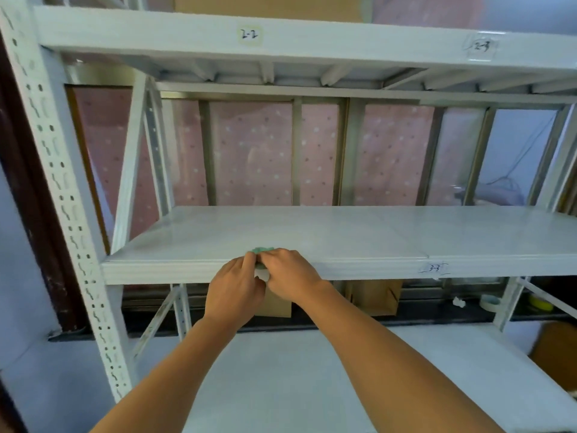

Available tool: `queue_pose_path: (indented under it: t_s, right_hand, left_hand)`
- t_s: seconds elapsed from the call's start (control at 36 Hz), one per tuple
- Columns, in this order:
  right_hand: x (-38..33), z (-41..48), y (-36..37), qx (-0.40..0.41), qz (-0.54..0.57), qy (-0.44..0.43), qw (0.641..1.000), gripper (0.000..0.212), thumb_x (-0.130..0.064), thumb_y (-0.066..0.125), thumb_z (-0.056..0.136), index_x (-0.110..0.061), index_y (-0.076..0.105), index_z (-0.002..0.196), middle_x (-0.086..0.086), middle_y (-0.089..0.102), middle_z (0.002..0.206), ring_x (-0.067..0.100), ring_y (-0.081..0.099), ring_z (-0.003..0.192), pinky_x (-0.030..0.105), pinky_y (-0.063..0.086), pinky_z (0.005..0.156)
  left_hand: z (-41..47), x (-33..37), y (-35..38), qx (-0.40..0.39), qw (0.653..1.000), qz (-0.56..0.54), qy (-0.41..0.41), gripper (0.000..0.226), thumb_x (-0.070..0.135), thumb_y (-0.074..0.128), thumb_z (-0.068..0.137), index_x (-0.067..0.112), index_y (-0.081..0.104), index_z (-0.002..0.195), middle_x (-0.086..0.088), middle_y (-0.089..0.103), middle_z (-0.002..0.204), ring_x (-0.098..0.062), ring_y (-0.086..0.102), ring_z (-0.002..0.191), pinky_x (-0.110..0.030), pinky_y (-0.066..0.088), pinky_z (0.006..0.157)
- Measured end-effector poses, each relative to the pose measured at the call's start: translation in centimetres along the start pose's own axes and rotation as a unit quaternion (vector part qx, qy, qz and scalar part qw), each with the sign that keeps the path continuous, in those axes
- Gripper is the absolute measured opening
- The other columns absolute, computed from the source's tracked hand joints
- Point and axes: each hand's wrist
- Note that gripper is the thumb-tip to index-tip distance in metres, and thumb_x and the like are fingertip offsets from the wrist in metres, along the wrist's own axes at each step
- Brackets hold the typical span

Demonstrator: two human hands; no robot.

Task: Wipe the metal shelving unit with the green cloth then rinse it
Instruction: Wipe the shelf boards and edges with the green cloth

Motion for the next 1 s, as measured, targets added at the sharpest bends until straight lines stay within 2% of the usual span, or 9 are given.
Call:
queue_pose_path:
  t_s: [0.14,0.28,0.42,0.58,0.81,1.0]
  right_hand:
    - [4.3,-2.8,-1.6,0.010,-0.007,0.007,1.000,0.032,-0.015,0.059,0.091,-0.014,0.060,0.123,0.010,0.066,0.118,0.029,0.063,0.102,0.041,0.054,0.086]
    - [8.9,-5.8,-3.2,0.012,-0.013,0.027,0.999,0.035,-0.015,0.059,0.091,-0.015,0.059,0.126,0.009,0.065,0.121,0.030,0.063,0.104,0.041,0.054,0.089]
    - [13.2,-8.7,-4.8,0.011,-0.009,0.050,0.999,0.039,-0.012,0.059,0.090,-0.014,0.058,0.129,0.010,0.064,0.125,0.031,0.062,0.108,0.042,0.053,0.092]
    - [17.7,-11.4,-7.0,0.010,-0.020,0.071,0.997,0.040,-0.011,0.059,0.090,-0.015,0.057,0.130,0.011,0.064,0.122,0.031,0.062,0.105,0.042,0.052,0.091]
    - [24.2,-15.1,-9.2,0.017,-0.038,0.120,0.992,0.038,-0.010,0.055,0.088,-0.016,0.060,0.125,0.009,0.068,0.113,0.030,0.063,0.098,0.041,0.054,0.086]
    - [29.9,-18.1,-11.1,0.031,-0.049,0.154,0.986,0.029,-0.012,0.057,0.089,-0.014,0.064,0.117,0.011,0.070,0.108,0.030,0.064,0.093,0.039,0.054,0.084]
  left_hand:
    - [0.5,4.8,2.4,0.013,1.000,-0.012,0.021,0.027,0.009,0.068,0.073,0.011,0.056,0.097,-0.002,0.068,0.080,-0.021,0.063,0.070,-0.021,0.041,0.059]
    - [1.5,9.9,4.8,0.001,0.999,-0.026,0.032,0.025,0.012,0.065,0.075,0.013,0.054,0.098,0.000,0.068,0.082,-0.019,0.063,0.073,-0.026,0.050,0.063]
    - [2.2,14.2,7.1,-0.008,0.998,-0.036,0.053,0.030,0.012,0.068,0.072,0.013,0.054,0.098,0.000,0.067,0.081,-0.020,0.063,0.073,-0.027,0.048,0.063]
    - [3.4,18.9,9.1,0.011,0.993,-0.038,0.112,0.031,0.010,0.065,0.072,0.009,0.060,0.102,-0.002,0.067,0.077,-0.022,0.062,0.068,-0.028,0.050,0.061]
    - [5.5,25.9,12.7,-0.009,0.987,-0.056,0.153,0.045,0.008,0.064,0.065,0.006,0.063,0.109,-0.003,0.068,0.079,-0.022,0.063,0.070,-0.029,0.054,0.068]
    - [7.5,32.4,15.3,-0.037,0.985,-0.032,0.167,0.033,0.016,0.065,0.064,0.009,0.062,0.096,-0.001,0.065,0.067,-0.020,0.058,0.057,-0.025,0.041,0.055]
Point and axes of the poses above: each hand's wrist, its own z-axis towards the middle knuckle, its own y-axis out of the palm, x = y × z
